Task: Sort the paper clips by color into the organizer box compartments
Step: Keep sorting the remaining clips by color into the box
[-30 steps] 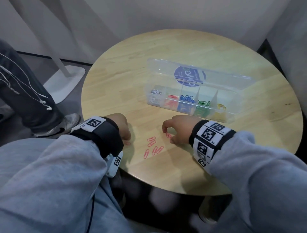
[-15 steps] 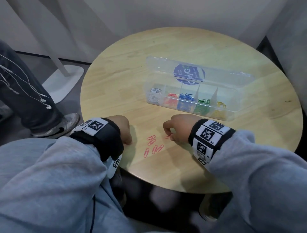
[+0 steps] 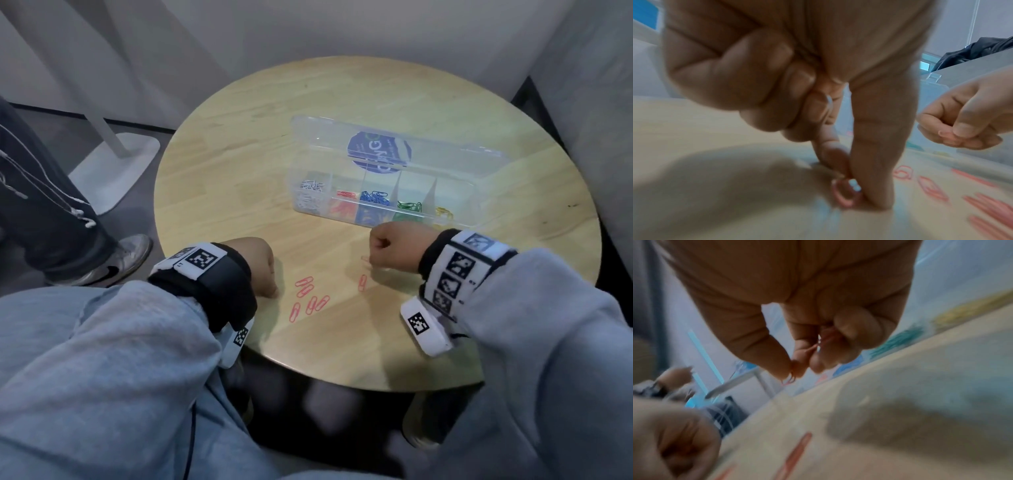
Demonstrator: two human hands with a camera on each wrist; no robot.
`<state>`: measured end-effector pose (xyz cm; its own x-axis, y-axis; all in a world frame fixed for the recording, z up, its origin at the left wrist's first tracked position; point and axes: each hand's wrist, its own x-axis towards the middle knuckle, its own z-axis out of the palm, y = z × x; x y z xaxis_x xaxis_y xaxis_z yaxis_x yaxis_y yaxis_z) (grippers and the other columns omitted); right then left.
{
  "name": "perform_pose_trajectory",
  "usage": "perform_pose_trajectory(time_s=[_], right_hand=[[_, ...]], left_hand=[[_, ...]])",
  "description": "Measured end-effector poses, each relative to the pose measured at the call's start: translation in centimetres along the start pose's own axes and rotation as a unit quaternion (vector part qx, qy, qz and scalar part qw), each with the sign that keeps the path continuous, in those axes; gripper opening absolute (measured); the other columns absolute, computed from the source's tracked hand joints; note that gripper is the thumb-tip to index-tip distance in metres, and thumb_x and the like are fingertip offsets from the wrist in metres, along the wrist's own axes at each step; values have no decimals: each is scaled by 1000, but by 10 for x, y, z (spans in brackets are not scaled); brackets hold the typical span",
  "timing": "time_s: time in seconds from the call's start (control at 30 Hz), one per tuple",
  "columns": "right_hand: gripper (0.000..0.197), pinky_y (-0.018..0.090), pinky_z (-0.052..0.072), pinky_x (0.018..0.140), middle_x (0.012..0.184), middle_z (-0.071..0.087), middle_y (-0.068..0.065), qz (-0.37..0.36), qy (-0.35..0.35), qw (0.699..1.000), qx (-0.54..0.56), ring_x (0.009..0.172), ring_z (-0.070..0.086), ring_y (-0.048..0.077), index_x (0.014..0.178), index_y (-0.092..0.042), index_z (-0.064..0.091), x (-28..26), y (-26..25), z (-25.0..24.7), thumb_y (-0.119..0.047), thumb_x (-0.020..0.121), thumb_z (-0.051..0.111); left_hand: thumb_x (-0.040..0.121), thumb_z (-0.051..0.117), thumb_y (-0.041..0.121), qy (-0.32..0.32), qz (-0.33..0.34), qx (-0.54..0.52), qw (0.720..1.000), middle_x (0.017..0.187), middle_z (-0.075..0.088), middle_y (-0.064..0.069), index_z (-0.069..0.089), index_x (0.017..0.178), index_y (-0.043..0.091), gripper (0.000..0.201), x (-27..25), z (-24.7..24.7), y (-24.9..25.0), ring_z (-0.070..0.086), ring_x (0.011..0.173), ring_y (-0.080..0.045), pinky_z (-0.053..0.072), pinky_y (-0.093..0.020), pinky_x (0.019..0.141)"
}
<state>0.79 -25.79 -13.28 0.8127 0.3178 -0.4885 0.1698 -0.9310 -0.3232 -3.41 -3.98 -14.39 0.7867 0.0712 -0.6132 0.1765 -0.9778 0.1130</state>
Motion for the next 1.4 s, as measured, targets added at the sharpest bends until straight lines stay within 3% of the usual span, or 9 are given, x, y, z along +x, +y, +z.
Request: perform_pose_trajectory(time_s=[0.1,0.23,0.37,0.5,0.57,0.67,0.8,1.1,1.4], right_hand=[[25,28,45,60,67,59,3,54,-22,976,209,59,52,17,63,-15,45,-5,12,-6,-8,85,57],[32,16,38,34,65,51,14,90,-34,867,489,41,49,14,63,-8,40,-8,16,1,14,86,42],[28,15,37,34,60,44,7,109,-32,803,585,39,44,13,87,-10,56,-6,14,6,9,88,36],[33,15,40,35,58,43,4,92,-44,768,633,40,50,12,76,-5,56,-6,13,7,2,89,27],[32,17,42,36,61,45,6,87,-45,769,632,50,51,17,71,-5,53,-7,11,5,-2,91,28],[26,18,41,38,63,45,6,82,-50,844,528,54,47,16,71,-8,51,-5,6,3,-4,93,38],[18,20,36,52,60,46,-7,8,-24,995,94,52,43,8,72,-26,56,-10,0,2,-13,82,62],[7,28,45,75,71,42,-17,-40,-66,992,-99,81,49,13,86,-27,59,-1,-10,21,-24,81,64],[16,19,38,53,71,53,-8,-17,-108,987,-117,61,46,8,69,-22,54,1,-7,19,-21,83,62]], left_hand=[[76,71,30,-19,15,-35,999,63,56,4,62,70,19,16,-4,-3,1,52,64,-16,39,-23,60],[84,58,15,-51,40,-207,976,59,49,-2,52,65,13,21,-7,-15,8,40,50,-17,34,-22,52],[89,40,3,-66,31,-476,877,64,47,-9,44,64,7,26,-7,-24,14,44,50,-16,37,-15,39],[89,38,4,-81,37,-634,768,58,54,-6,43,66,10,24,-6,-27,5,51,37,-9,39,-12,35],[88,39,5,-83,35,-648,756,56,55,-5,42,67,12,22,-7,-28,5,50,38,-9,37,-12,35],[90,42,7,-57,33,-585,808,61,49,-4,42,68,13,23,-6,-28,12,43,42,-9,30,-13,37],[85,64,21,-10,69,-314,947,68,48,-3,54,76,15,14,-2,-18,21,38,55,-15,29,-22,49],[75,72,29,11,55,-33,998,83,64,-3,65,82,15,17,0,4,37,56,76,-21,35,-24,57],[83,59,22,3,56,48,997,92,68,-7,71,97,9,22,-2,8,45,55,78,-22,41,-27,66]])
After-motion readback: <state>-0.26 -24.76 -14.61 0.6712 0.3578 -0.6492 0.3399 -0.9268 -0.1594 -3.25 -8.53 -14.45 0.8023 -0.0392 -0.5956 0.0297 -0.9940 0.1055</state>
